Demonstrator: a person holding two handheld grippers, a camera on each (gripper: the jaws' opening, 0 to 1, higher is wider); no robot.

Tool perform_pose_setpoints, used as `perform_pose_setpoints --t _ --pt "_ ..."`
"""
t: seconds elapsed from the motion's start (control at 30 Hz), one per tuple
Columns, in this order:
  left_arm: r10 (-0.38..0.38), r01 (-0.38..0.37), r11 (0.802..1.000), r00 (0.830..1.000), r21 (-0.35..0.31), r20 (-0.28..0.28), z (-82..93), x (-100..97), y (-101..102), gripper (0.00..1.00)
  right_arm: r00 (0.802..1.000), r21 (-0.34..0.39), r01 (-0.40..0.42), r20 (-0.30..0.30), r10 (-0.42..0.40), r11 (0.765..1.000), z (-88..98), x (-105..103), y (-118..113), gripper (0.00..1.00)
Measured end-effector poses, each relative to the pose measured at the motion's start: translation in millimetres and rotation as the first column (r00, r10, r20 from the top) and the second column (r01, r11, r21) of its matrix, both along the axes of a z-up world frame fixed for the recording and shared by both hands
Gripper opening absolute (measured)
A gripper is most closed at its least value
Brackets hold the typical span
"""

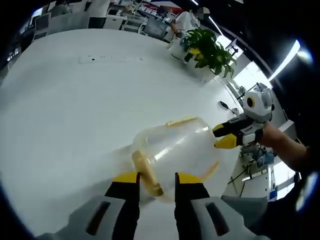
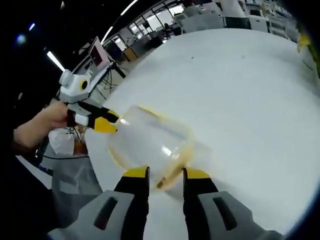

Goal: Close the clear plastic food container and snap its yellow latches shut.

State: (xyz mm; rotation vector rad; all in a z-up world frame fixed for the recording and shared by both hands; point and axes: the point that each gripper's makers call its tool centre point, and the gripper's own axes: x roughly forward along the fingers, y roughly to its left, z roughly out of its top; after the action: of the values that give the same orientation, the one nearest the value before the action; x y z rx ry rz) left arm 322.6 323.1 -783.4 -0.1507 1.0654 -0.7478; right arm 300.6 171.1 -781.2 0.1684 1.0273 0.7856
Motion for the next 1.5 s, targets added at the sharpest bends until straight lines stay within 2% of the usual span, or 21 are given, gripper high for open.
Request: perform_pose_setpoints --t 0.03,0.07,0.1,0.2,0.23,0.27,0.3,0.37,0.5,0.67,0.8,1.13,1.2,1.23,1.27,1.33,1.4,1.5 --pt "-0.004 0.004 1.0 1.0 0.003 0.008 0.0 0.4 0.4 0.19 1.0 0.001 -0.002 -0.003 0.002 1.0 -0.1 0.1 -0.1 0.22" --pt "-0.041 0.042 0.996 0.999 -0.082 0.013 7.4 -2.9 -14.6 0.17 1.0 0.002 -0.008 -0.005 0.008 1.0 -0.2 -0.8 0.7 0.21" --pt "-0.005 0.005 1.0 1.0 -0.012 0.008 -2.2 -0.5 -3.0 0.17 1.0 0.003 -0.007 -0.007 0.007 1.0 -0.7 -0.3 0.6 0.21" --pt "0.022 -0.022 1.0 1.0 -0.017 -0.008 -1.9 4.2 0.8 0.16 0.999 0.028 0.026 -0.043 -0.024 0.999 -2.5 0.1 0.7 0.19" --pt "0.042 -0.043 0.999 0.999 -0.022 -0.03 -1.2 2.3 -0.1 0.16 0.997 0.083 0.029 -0.073 -0.023 0.996 -0.2 -1.5 7.9 0.16" --pt "0.061 -0.062 0.998 0.998 -0.028 -0.031 -2.6 4.0 0.1 0.16 0.99 0.073 0.101 -0.105 -0.093 0.992 -2.0 1.9 5.3 0.16" --pt "0.058 -0.059 0.998 0.998 -0.026 -0.028 -2.8 3.8 0.1 0.16 0.984 0.079 0.124 -0.136 -0.113 0.989 -3.1 -0.6 4.6 0.16" --pt "0.054 -0.054 0.998 0.998 -0.024 -0.022 -1.1 3.4 -0.5 0.16 0.989 0.063 0.123 -0.094 -0.116 0.99 -2.0 -1.8 4.8 0.17" --pt "0.046 -0.046 0.999 0.999 -0.021 -0.023 -0.8 3.0 -0.2 0.17 0.991 0.078 0.124 -0.07 -0.118 0.989 -2.5 0.0 3.2 0.18" --pt "0.06 -0.06 0.998 0.998 -0.021 -0.005 -1.4 2.3 0.6 0.17 0.992 0.074 0.113 -0.068 -0.108 0.991 -1.2 1.5 4.6 0.19" --pt "0.098 -0.099 0.994 0.995 -0.045 -0.019 -2.5 2.2 2.2 0.18 0.993 0.074 0.106 -0.068 -0.101 0.992 -1.6 2.1 4.1 0.19" --pt "0.07 -0.071 0.997 0.997 -0.028 -0.021 -1.3 -0.3 1.0 0.19 0.998 0.039 0.054 -0.036 -0.053 0.998 0.3 1.5 4.7 0.2" --pt "0.057 -0.057 0.998 0.998 -0.001 -0.005 -0.6 -0.5 1.2 0.19 0.998 0.027 0.047 -0.037 -0.046 0.999 0.3 2.4 4.6 0.21" --pt "0.013 -0.015 0.999 0.999 0.035 0.046 0.9 1.1 1.0 0.19 0.999 0.013 0.029 -0.024 -0.029 0.999 0.7 2.3 4.1 0.21" --pt "-0.008 0.005 0.998 0.998 0.055 0.063 1.8 1.3 0.3 0.2 1.0 0.006 0.022 -0.02 -0.022 1.0 0.9 2.4 4.0 0.22" --pt "-0.05 0.043 0.994 0.996 0.098 0.074 3.0 -1.0 -0.6 0.2 1.0 -0.043 -0.007 0.008 0.008 0.999 1.6 3.0 2.8 0.22" --pt "-0.09 0.071 0.986 0.988 0.148 0.123 5.7 1.4 -1.3 0.21 0.997 -0.104 -0.048 0.059 0.054 0.993 3.1 4.5 3.5 0.23" --pt "-0.143 0.103 0.971 0.974 0.215 0.177 8.7 1.6 -2.2 0.21 0.989 -0.17 -0.091 0.102 0.109 0.981 4.8 5.7 4.2 0.24"
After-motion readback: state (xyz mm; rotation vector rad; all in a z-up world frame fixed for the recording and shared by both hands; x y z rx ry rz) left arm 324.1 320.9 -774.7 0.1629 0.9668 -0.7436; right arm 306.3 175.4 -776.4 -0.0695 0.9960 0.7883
